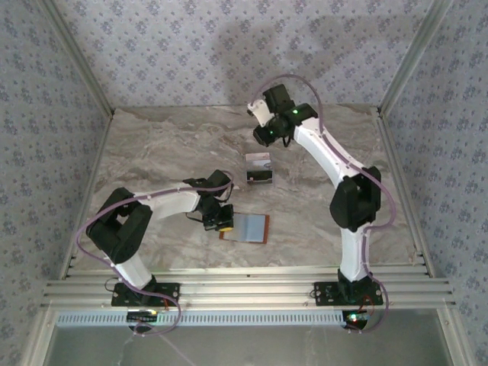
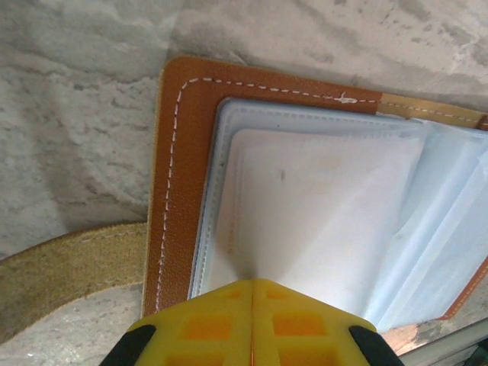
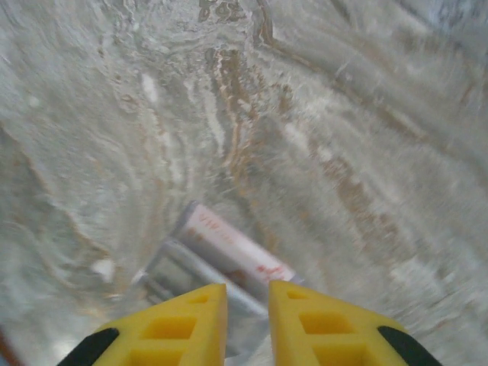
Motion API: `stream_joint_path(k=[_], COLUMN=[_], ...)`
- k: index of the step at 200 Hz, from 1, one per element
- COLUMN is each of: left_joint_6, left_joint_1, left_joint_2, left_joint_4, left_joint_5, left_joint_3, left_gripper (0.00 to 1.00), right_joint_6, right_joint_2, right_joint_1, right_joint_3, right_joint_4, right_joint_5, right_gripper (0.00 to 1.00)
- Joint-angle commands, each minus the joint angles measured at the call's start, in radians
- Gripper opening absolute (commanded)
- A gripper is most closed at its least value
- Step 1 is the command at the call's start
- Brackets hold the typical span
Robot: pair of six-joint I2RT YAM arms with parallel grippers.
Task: Take the credit cards out of the card holder
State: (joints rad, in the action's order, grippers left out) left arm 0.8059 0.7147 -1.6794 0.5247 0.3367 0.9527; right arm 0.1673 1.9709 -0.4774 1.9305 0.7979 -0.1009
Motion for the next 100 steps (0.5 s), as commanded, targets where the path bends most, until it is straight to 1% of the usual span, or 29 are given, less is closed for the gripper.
stream_joint_path(k=[1, 21, 34, 49, 66, 83, 100], left_joint_6=[-0.004, -0.012, -0.020, -0.027, -0.039, -0.054, -0.063], left_joint_1=[0.008, 0.003, -0.002, -0.010, -0.021, -0.038, -0.065], left_joint_2=[0.042, 0.047, 0.044, 0.048, 0.050, 0.056, 0.069], left_joint_4=[0.040, 0.043, 0.049, 0.055, 0.067, 0.079, 0.077], left_joint_5=[-0.024, -0.023, -0.019, -0.020, -0.022, -0.024, -0.018], left_joint_3=[0.050, 0.068, 0.080, 0.084, 0.084, 0.073, 0.045], left_gripper=[0.09, 0.09, 0.09, 0.09, 0.09, 0.09, 0.08], right_joint_6=[-0.305, -0.460, -0.498, -0.586, -0.666, -0.730, -0.779], right_joint_2=[-0.102, -0.175, -0.210, -0.243, -0.277, -0.298, -0.305], right_joint_1=[0.007, 0.008, 0.007, 0.008, 0.002, -0.011, -0.039], right_joint_3=[-0.110, -0.233, -0.305, -0.380, -0.486, -0.571, -0.640], right_joint_4=[-0.021, -0.069, -0.077, -0.088, -0.150, -0.192, -0.273], right_joint_5=[-0.107, -0.199, -0.258, -0.297, -0.375, -0.411, -0.433], right_gripper=[0.19, 0.17, 0.16, 0.15, 0.15, 0.15, 0.14])
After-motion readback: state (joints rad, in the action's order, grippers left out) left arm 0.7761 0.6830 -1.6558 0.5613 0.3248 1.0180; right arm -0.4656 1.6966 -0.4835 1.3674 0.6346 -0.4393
